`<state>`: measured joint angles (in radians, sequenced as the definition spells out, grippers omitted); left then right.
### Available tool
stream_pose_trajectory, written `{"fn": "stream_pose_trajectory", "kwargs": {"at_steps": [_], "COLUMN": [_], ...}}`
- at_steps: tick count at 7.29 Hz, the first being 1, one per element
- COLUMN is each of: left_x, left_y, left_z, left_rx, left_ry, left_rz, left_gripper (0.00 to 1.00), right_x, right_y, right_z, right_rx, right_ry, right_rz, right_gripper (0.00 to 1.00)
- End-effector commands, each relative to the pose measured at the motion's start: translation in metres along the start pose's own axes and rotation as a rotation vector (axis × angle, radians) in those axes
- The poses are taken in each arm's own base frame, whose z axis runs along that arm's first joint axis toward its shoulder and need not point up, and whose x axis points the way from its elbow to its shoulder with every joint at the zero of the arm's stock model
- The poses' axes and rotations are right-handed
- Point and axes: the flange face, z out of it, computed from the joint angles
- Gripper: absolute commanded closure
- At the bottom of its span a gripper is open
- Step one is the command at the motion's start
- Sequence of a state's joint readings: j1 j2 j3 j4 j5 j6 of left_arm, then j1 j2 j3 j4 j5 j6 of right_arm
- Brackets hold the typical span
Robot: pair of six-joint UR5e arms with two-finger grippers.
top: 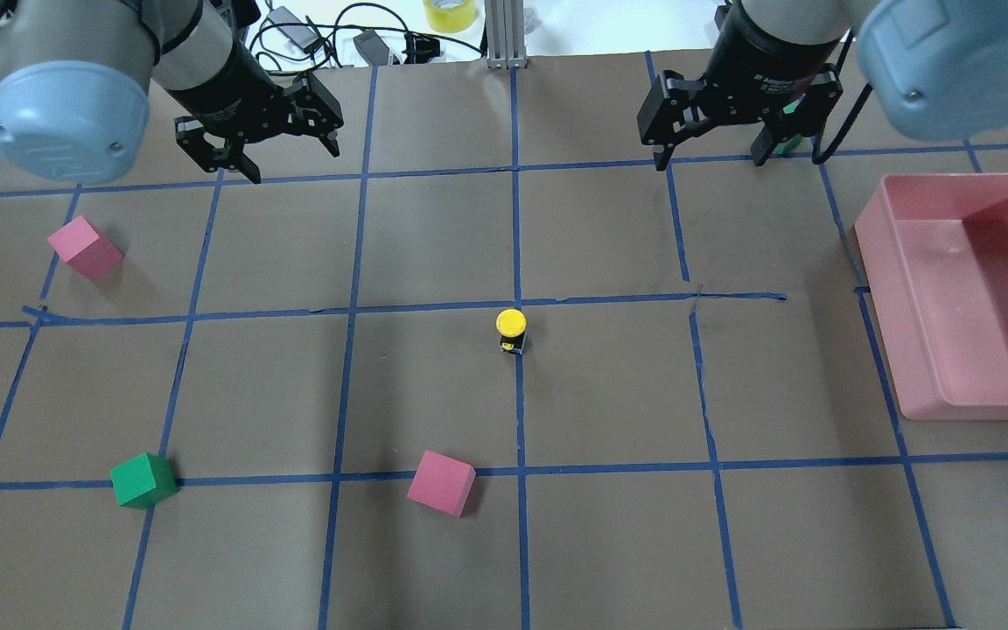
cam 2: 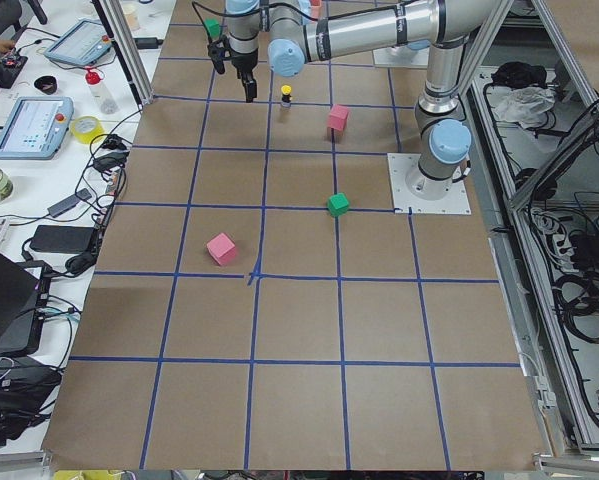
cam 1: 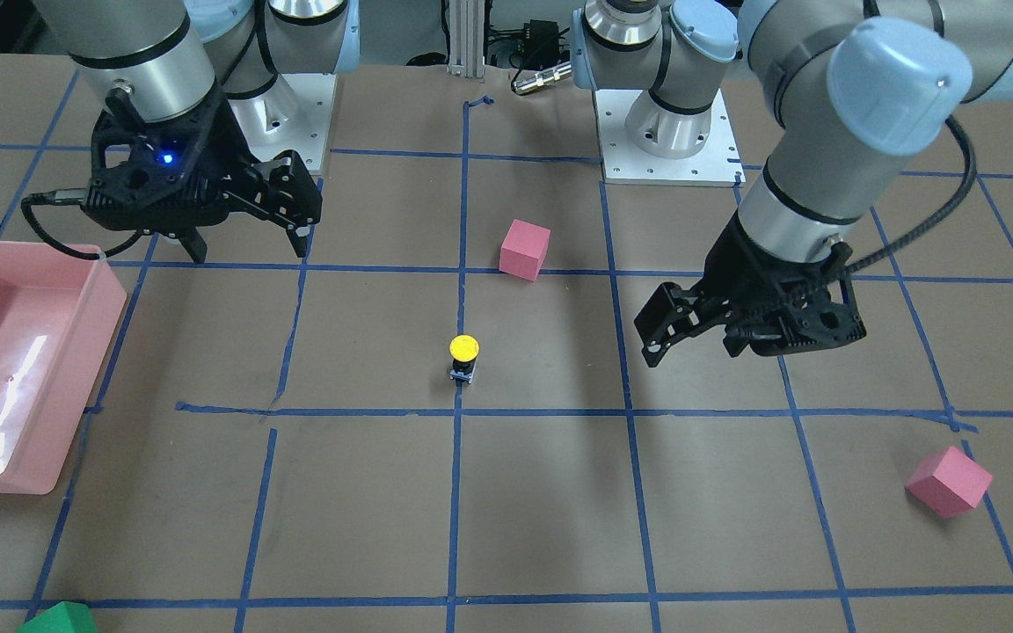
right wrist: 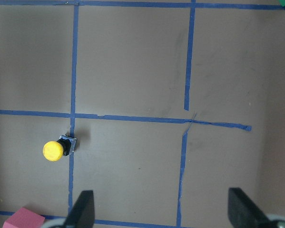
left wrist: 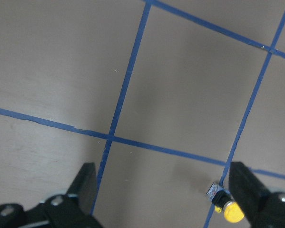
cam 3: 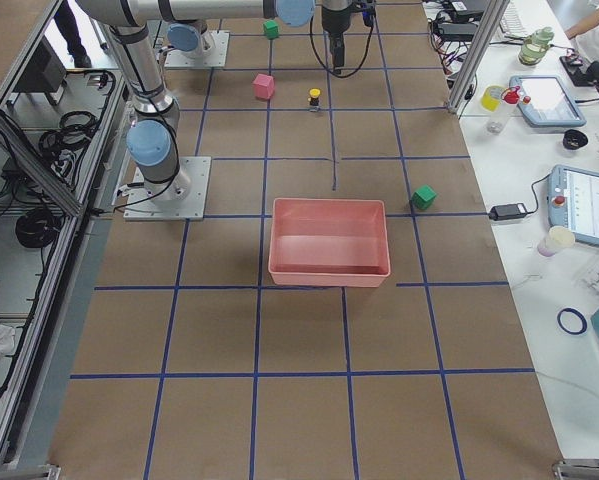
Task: Align button upright
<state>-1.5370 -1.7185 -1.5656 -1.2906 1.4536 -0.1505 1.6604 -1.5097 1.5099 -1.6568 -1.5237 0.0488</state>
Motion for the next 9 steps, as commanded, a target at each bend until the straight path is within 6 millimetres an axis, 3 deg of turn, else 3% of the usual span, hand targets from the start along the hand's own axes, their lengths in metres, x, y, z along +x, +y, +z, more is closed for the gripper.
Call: {"fn": "stream_pose_trajectory", "kwargs": {"at_steps": [1, 3, 5, 9], "left_x": [-0.008, -0.015, -0.026, -0.026], "left_y": [0.022, 0.045, 0.062, 0.067], "left_z": [-0.036, -0.058, -0.053, -0.061], "left_rx": [0.023, -0.017, -0.113, -0.106], "left_ry": [-0.033, -0.090, -0.183, -0.173], "left_rz": [0.065, 0.090, 0.138, 0.146], "left_gripper": [0.00, 0.00, 0.00, 0.00], "right_x": [-0.003, -0.002, -0.004, -0.003], "right_y": [0.002, 0.000, 0.001, -0.001], "right_z": [-0.002, -0.004, 0.002, 0.006], "right_rx": [0.011, 0.018, 0.004, -0.002], "right_ry": [0.105, 0.096, 0.088, 0.088], "right_rz": [-0.013, -0.010, 0.001, 0.001], "right_gripper": [0.00, 0.00, 0.00, 0.00]}}
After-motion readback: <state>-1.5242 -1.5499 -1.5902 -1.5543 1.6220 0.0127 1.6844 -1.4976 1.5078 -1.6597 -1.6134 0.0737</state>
